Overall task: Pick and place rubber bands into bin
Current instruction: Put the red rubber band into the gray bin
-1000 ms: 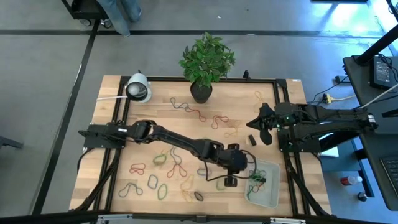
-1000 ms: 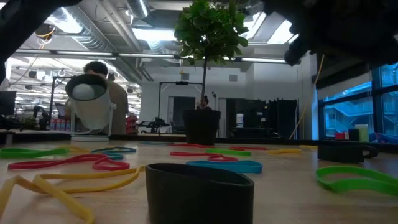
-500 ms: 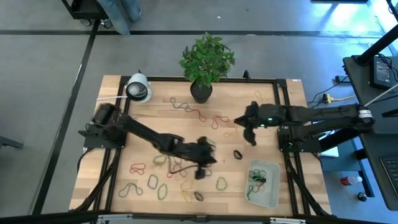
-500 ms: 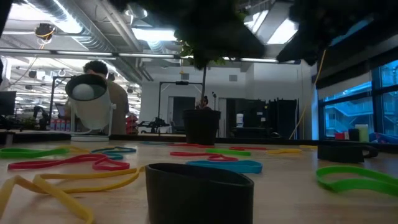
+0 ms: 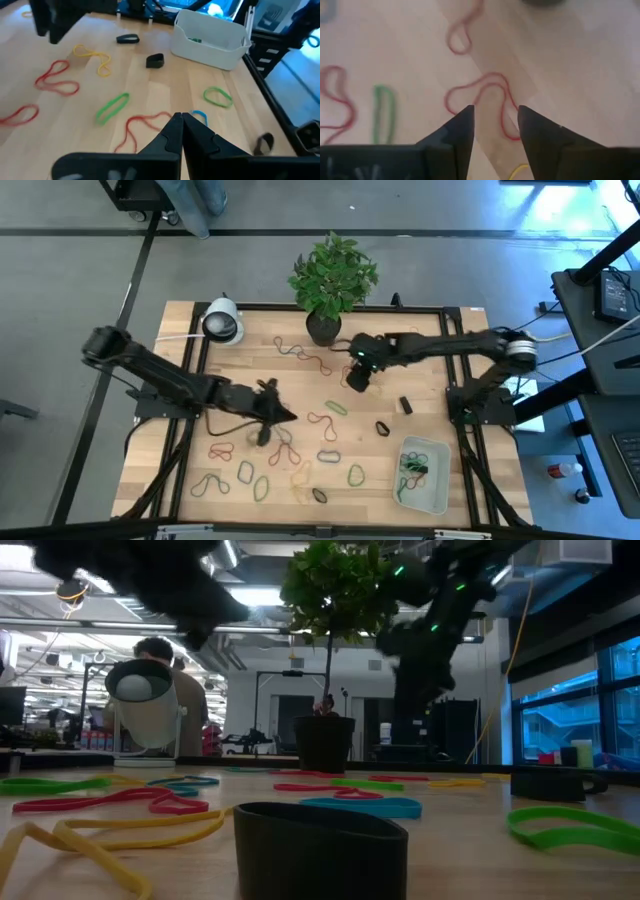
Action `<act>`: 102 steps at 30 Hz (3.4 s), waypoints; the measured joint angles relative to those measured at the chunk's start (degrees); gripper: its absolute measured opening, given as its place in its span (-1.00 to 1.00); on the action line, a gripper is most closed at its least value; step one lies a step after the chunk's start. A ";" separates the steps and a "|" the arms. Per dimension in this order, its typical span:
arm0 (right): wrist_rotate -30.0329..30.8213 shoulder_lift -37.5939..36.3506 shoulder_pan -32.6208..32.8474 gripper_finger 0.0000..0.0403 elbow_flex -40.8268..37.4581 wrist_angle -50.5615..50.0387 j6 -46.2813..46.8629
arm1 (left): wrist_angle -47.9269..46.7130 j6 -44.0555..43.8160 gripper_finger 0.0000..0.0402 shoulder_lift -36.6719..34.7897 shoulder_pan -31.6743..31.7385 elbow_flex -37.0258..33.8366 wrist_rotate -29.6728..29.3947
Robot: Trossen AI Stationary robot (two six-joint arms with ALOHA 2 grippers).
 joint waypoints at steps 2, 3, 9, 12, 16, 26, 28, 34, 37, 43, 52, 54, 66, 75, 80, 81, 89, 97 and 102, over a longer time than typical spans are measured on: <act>-0.39 4.23 -1.51 -0.23 3.66 -5.11 -0.01 | 0.04 -1.04 -0.99 -3.61 0.00 -2.76 0.21; -0.39 6.38 -2.09 -0.24 5.56 -6.70 -0.01 | -0.09 -1.25 -0.99 -5.55 -0.02 -4.13 0.22; -3.34 16.14 -4.32 -0.30 13.94 -11.45 -3.08 | -0.09 -1.81 -0.99 -13.07 -0.42 -9.17 0.63; -4.05 19.39 -4.59 -0.30 16.32 -12.74 -3.97 | -1.05 -1.98 -0.99 -15.16 -0.61 -10.40 1.24; -4.90 22.37 -4.59 -0.30 16.87 -13.16 -4.67 | -0.94 -1.96 -0.99 -16.19 -1.32 -11.46 1.50; -4.88 26.00 -4.15 -0.61 17.28 -13.75 -6.28 | -0.54 -3.33 -0.99 -16.27 -1.62 -12.87 1.68; -4.26 26.05 -3.73 -0.83 17.28 -14.14 -6.27 | -0.64 -3.33 -0.99 -16.27 -1.62 -12.87 1.67; -3.39 23.65 -1.60 -0.98 16.96 -17.33 -5.54 | -0.72 -3.34 -0.99 -16.27 -1.62 -12.87 1.68; -5.18 19.83 0.29 -0.99 16.22 -21.74 -2.80 | -0.63 -4.09 -0.99 -16.27 -1.62 -12.87 1.68; -4.65 9.17 5.23 -0.99 15.75 -25.83 2.27 | -0.44 -6.31 -0.99 -16.27 -1.62 -12.87 3.34; -4.48 -7.26 17.84 -1.00 15.54 -33.91 19.65 | -0.52 -6.44 -0.99 -16.27 -1.62 -12.85 3.84; -4.64 -9.82 21.66 -1.00 15.55 -36.34 24.75 | -0.52 -6.44 -0.99 -16.27 -1.62 -12.85 3.84; -5.61 -14.65 48.11 -1.00 15.56 -44.85 55.18 | -0.54 -5.43 -0.99 -16.25 -1.55 -12.85 2.98; -9.19 -7.95 59.89 -1.00 15.56 -44.92 64.94 | -0.54 -5.24 -0.99 -16.25 -0.17 -12.85 1.96; -9.71 -3.94 61.20 -1.00 13.25 -40.19 64.47 | 0.04 -5.32 -0.99 -16.25 1.35 -12.85 0.76; -10.30 -3.75 61.20 -1.00 11.68 -37.63 64.32 | 0.32 -5.36 -0.99 -16.25 1.55 -12.85 0.75; -11.12 -3.74 61.41 -1.00 -1.48 -20.39 64.43 | 2.49 -5.39 -0.99 -16.23 1.64 -12.81 0.76; -14.80 -3.74 61.39 -0.97 -10.21 -7.29 64.75 | 2.47 -6.45 -0.99 -16.23 1.64 -12.81 0.78; -16.80 -3.74 61.39 -0.81 -9.58 -7.40 64.84 | 2.45 -6.50 -0.99 -16.23 1.60 -12.81 1.15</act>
